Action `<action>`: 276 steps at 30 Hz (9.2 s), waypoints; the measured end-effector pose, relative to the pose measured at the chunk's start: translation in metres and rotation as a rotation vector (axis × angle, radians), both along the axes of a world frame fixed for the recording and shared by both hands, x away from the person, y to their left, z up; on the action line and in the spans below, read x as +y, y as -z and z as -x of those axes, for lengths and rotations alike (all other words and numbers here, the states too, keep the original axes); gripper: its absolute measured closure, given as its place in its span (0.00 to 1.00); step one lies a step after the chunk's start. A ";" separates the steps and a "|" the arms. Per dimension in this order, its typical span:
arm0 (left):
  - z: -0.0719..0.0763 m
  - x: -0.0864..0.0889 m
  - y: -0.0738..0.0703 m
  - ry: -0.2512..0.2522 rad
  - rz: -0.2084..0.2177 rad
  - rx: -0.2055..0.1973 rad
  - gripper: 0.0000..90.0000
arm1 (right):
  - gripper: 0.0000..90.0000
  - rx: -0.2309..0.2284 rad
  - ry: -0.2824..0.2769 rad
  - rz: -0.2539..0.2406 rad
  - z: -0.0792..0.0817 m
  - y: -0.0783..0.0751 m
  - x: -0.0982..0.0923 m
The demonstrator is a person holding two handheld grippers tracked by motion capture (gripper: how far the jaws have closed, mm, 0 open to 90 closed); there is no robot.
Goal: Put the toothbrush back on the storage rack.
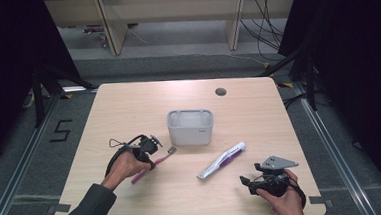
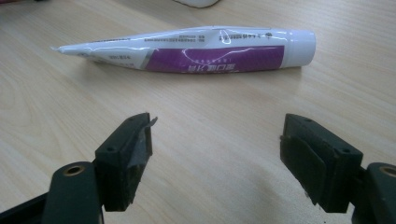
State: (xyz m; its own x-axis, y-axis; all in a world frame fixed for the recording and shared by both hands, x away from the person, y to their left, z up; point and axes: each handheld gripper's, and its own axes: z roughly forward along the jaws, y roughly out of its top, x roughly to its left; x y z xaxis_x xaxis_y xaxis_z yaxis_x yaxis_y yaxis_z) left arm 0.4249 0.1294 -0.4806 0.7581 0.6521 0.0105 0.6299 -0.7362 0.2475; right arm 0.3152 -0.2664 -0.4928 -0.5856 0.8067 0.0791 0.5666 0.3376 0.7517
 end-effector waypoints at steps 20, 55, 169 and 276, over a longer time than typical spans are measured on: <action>0.005 -0.002 -0.008 0.098 -0.011 -0.048 0.91 | 0.29 -0.003 0.006 -0.002 0.000 0.000 0.000; 0.002 -0.028 -0.002 0.219 -0.108 0.002 0.91 | 0.29 0.000 -0.008 0.002 -0.001 0.000 -0.001; -0.053 -0.038 -0.113 -0.235 0.725 -0.647 0.92 | 0.29 0.023 0.006 -0.023 0.000 -0.001 -0.001; 0.003 0.022 -0.056 -0.339 0.737 -0.517 0.35 | 0.29 -0.007 0.007 -0.018 -0.003 0.000 -0.003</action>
State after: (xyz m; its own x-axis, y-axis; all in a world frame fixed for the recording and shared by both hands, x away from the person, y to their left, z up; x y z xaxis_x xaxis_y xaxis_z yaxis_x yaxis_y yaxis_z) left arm 0.4221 0.1518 -0.4248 0.5446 0.8121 -0.2095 0.4635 -0.0832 0.8822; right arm 0.3182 -0.2695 -0.4925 -0.5808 0.8091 0.0896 0.5631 0.3199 0.7620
